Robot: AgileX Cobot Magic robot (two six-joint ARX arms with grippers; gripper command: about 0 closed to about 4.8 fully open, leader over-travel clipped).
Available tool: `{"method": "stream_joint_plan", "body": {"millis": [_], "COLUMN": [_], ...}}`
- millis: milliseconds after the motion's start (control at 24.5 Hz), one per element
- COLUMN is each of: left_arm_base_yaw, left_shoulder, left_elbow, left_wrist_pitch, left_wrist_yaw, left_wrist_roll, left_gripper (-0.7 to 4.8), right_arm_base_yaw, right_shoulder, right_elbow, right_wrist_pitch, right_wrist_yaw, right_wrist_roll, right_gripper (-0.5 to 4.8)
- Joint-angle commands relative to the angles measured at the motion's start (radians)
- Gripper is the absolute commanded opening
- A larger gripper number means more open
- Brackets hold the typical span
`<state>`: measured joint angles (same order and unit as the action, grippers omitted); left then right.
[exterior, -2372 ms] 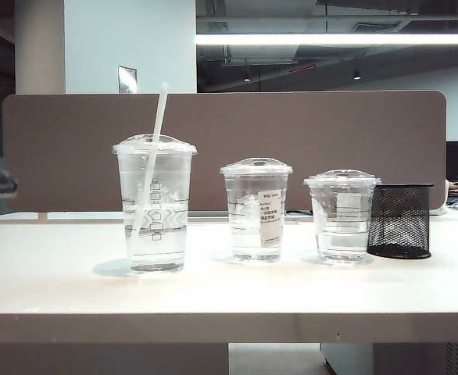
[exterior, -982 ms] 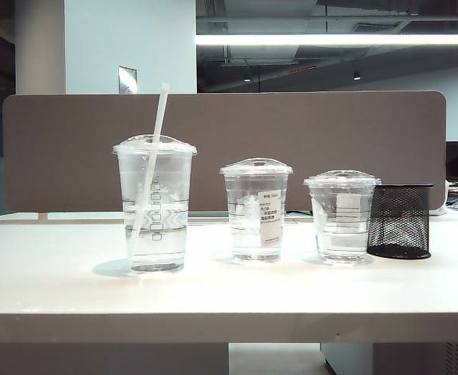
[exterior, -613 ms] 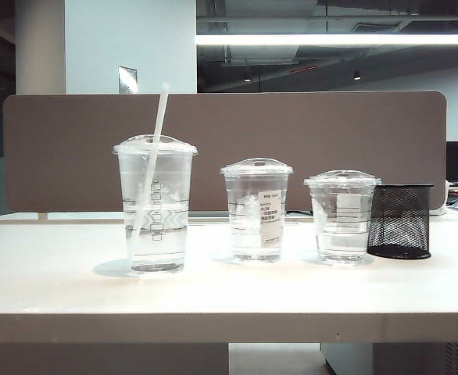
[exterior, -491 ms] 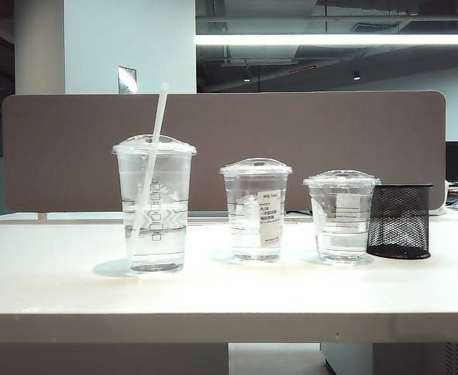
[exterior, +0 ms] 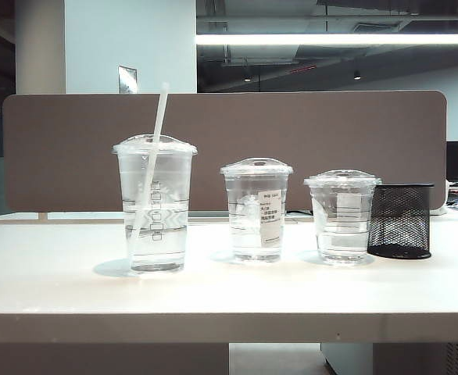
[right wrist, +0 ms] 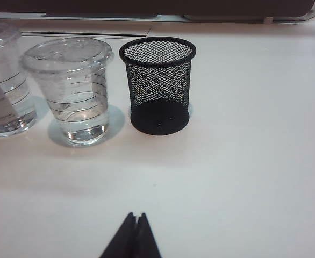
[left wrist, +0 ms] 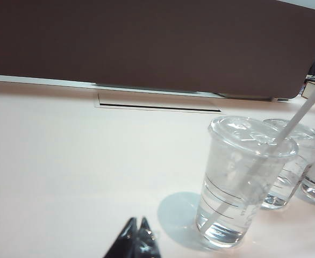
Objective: Pick up the straw and insert it into the large coffee cup.
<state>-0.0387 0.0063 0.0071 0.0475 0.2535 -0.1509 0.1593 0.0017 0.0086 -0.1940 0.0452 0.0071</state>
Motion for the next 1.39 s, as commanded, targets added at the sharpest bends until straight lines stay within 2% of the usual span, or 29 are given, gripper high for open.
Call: {"method": "stream_joint_plan", "body": {"millis": [41,164,204,245,327,368,532,613,1391], "left_arm_base_yaw": [0.001,0.001,0.001,0.001,0.001,0.001,0.001,0.001,0.001], "left_shoulder": [0.001,0.001,0.001,0.001,0.001,0.001,0.001,0.001,0.001], "left_elbow": [0.002,0.002,0.002,0.002,0.002,0.002,0.002,0.002,0.002], "left_wrist_pitch": [-0.022,-0.064,-0.089,-0.139,-0.196,-0.219,-0.235,-0.235,-0.234], "left_wrist_yaw": [0.005,0.005,-0.007,-0.023,-0.064,-0.123,-0.264,-0.269,-0.269], "left_wrist_roll": [0.001,0.026,0.058,0.133,0.19,0.2,0.168,0.149,0.151], "left_gripper": [-0.03,-0.02,-0.03,-0.02,-0.02,-0.02,-0.03,-0.03,-0.03], "right_arm_base_yaw": [0.0,0.0,0.0,0.0,0.0,0.0,0.0,0.0,-0.001], "right_shoulder": [-0.001,-0.001,-0.001,-0.001,-0.001,-0.001,-0.001,-0.001,-0.001], "right_elbow": [-0.006,-0.006,-0.006,-0.006,-0.006,-0.006,-0.006,-0.006,-0.006], "right_wrist_pitch": [0.011,0.011,0.011,0.011,0.011,0.011,0.011,0.011,0.011], "right_wrist_yaw": [0.001,0.001,0.001,0.001,0.001,0.001,0.001,0.001,0.004], "right_wrist_roll": [0.0,0.0,0.0,0.0,0.0,0.0,0.0,0.0,0.0], "right_gripper": [-0.05,-0.05,-0.05,-0.05,-0.05,-0.05,-0.05,-0.05,-0.05]}}
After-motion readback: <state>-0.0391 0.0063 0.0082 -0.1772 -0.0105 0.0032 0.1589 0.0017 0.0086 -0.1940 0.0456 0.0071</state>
